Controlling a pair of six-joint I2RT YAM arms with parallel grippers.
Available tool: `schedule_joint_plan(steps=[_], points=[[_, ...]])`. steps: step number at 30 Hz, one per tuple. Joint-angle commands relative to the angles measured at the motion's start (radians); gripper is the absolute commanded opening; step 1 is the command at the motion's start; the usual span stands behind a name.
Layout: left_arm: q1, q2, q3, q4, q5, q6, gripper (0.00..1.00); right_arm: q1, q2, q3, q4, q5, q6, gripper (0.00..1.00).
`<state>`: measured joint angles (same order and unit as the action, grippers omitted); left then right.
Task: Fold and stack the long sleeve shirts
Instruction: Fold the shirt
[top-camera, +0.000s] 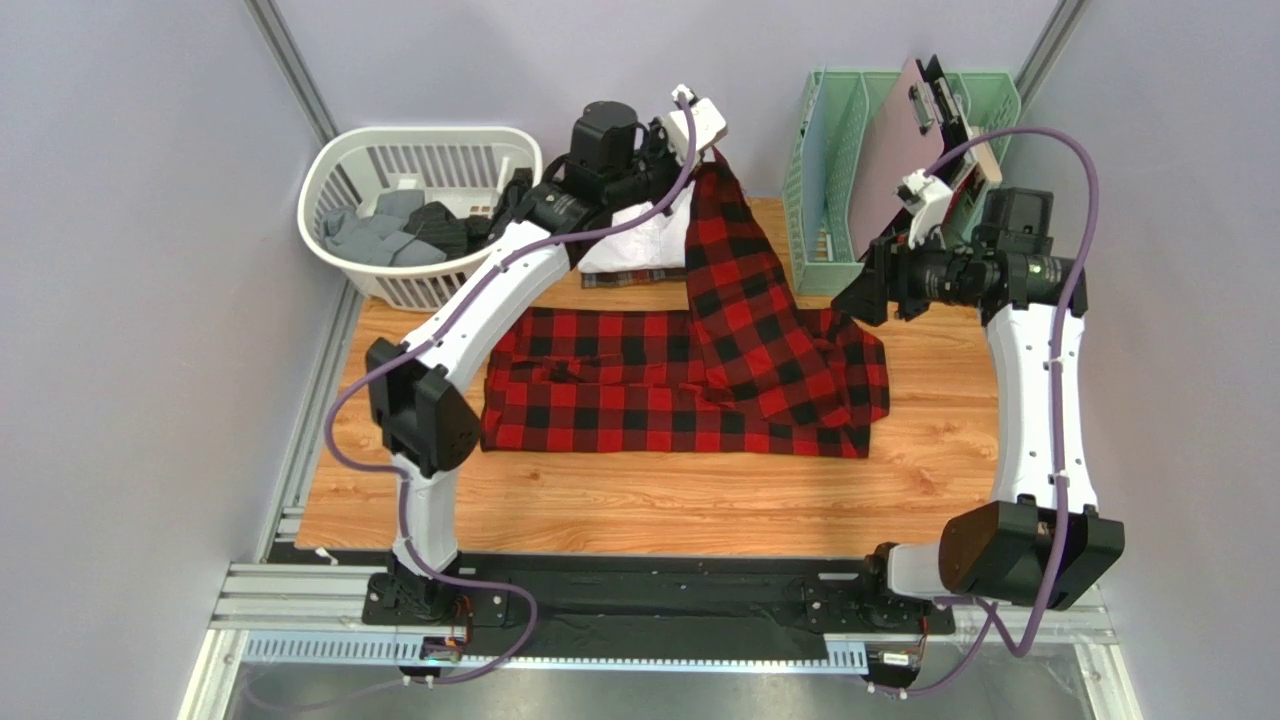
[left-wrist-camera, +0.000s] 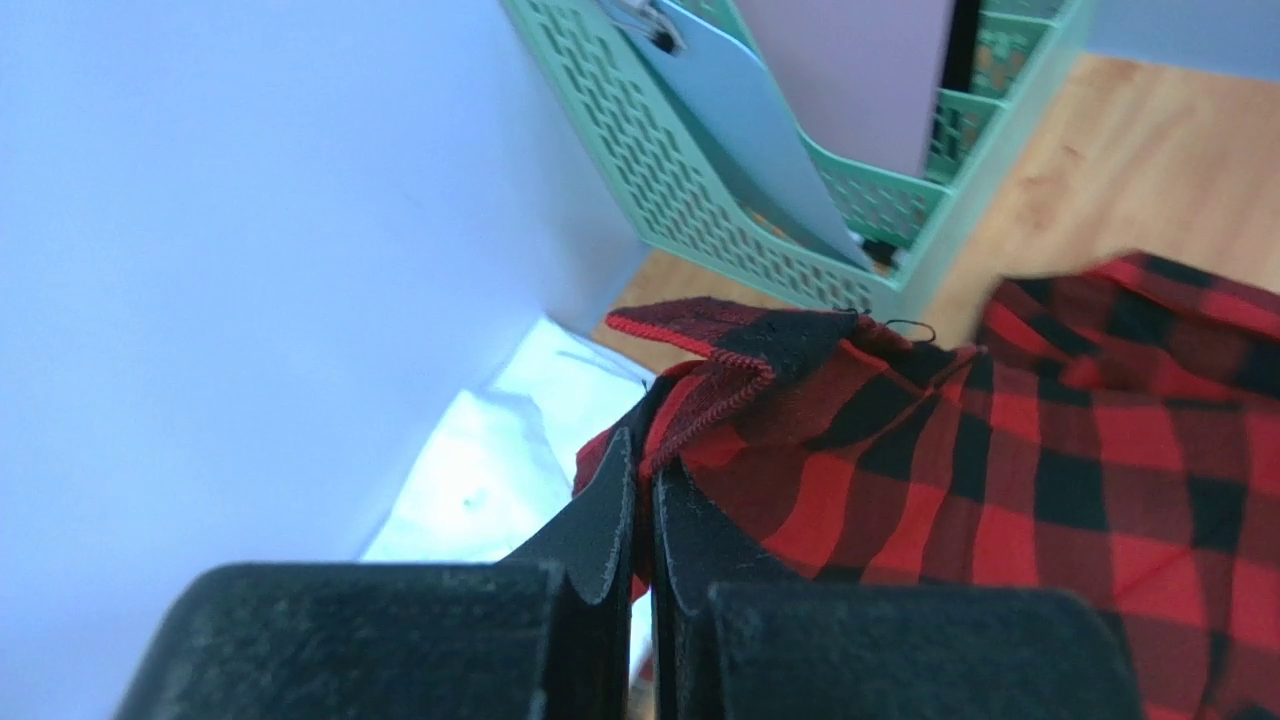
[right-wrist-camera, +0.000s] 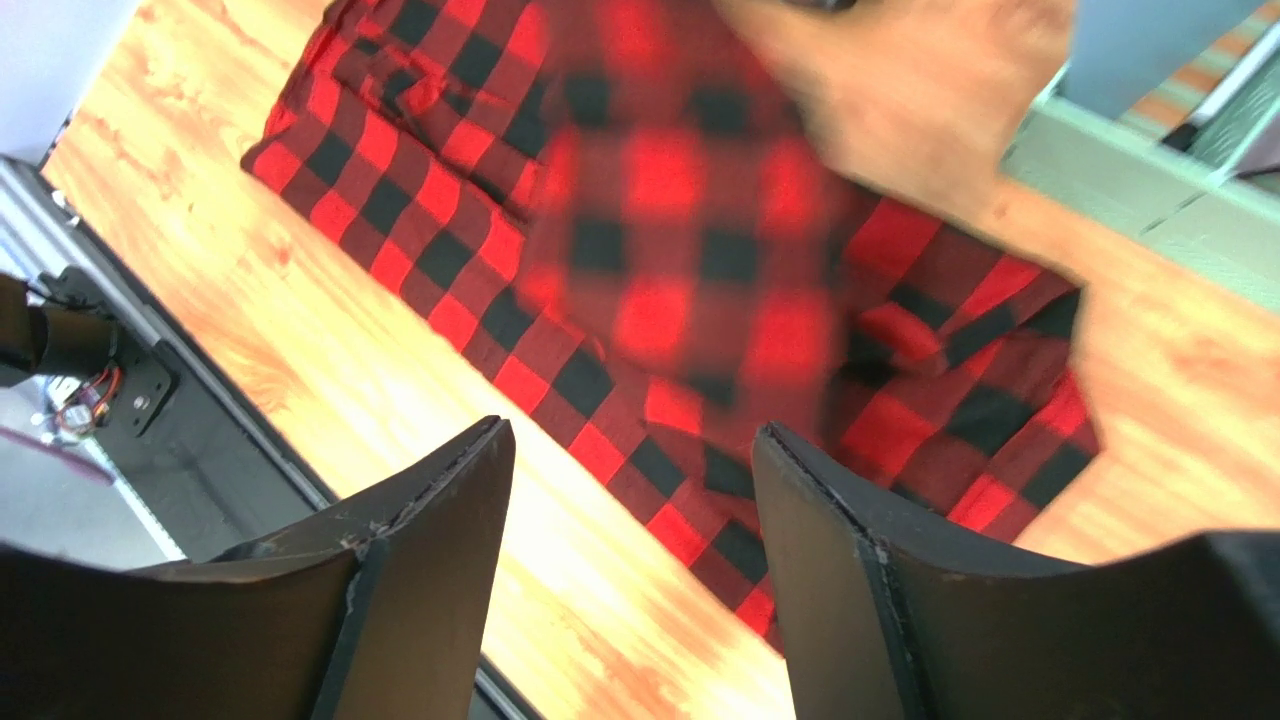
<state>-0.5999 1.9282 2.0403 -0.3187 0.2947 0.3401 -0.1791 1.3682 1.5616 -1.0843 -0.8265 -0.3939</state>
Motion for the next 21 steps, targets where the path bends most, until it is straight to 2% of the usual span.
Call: schedule_joint_plan(steps=[1, 5, 8, 9, 12, 14, 17, 19, 21], points=[[0.017, 0.121, 0.179, 0.093, -0.091, 0.014, 0.00, 0.004, -0.061, -0.112, -0.006, -0.011, -0.003, 0.63], [0.037, 0.178, 0.244, 0.193, -0.059, 0.017, 0.00, 0.003, -0.084, -0.227, 0.010, -0.034, 0.006, 0.61], [0.037, 0.181, 0.229, 0.213, 0.018, 0.022, 0.00, 0.006, -0.092, -0.307, 0.035, -0.049, 0.010, 0.59], [0.037, 0.157, 0.210, 0.202, 0.088, 0.023, 0.00, 0.004, -0.092, -0.327, 0.044, -0.059, 0.010, 0.58], [0.037, 0.047, 0.045, 0.195, 0.231, 0.045, 0.00, 0.007, -0.083, -0.394, 0.058, -0.059, 0.013, 0.55], [0.037, -0.032, -0.142, 0.198, 0.283, 0.080, 0.00, 0.009, -0.078, -0.449, 0.069, -0.045, 0.013, 0.53], [0.048, -0.191, -0.389, 0.143, 0.371, 0.230, 0.00, 0.009, -0.072, -0.515, 0.099, 0.010, 0.010, 0.49], [0.064, -0.294, -0.538, 0.103, 0.478, 0.285, 0.00, 0.009, -0.051, -0.540, 0.127, 0.064, 0.013, 0.45], [0.089, -0.351, -0.600, -0.029, 0.556, 0.400, 0.00, 0.010, -0.009, -0.558, 0.150, 0.110, 0.021, 0.42]])
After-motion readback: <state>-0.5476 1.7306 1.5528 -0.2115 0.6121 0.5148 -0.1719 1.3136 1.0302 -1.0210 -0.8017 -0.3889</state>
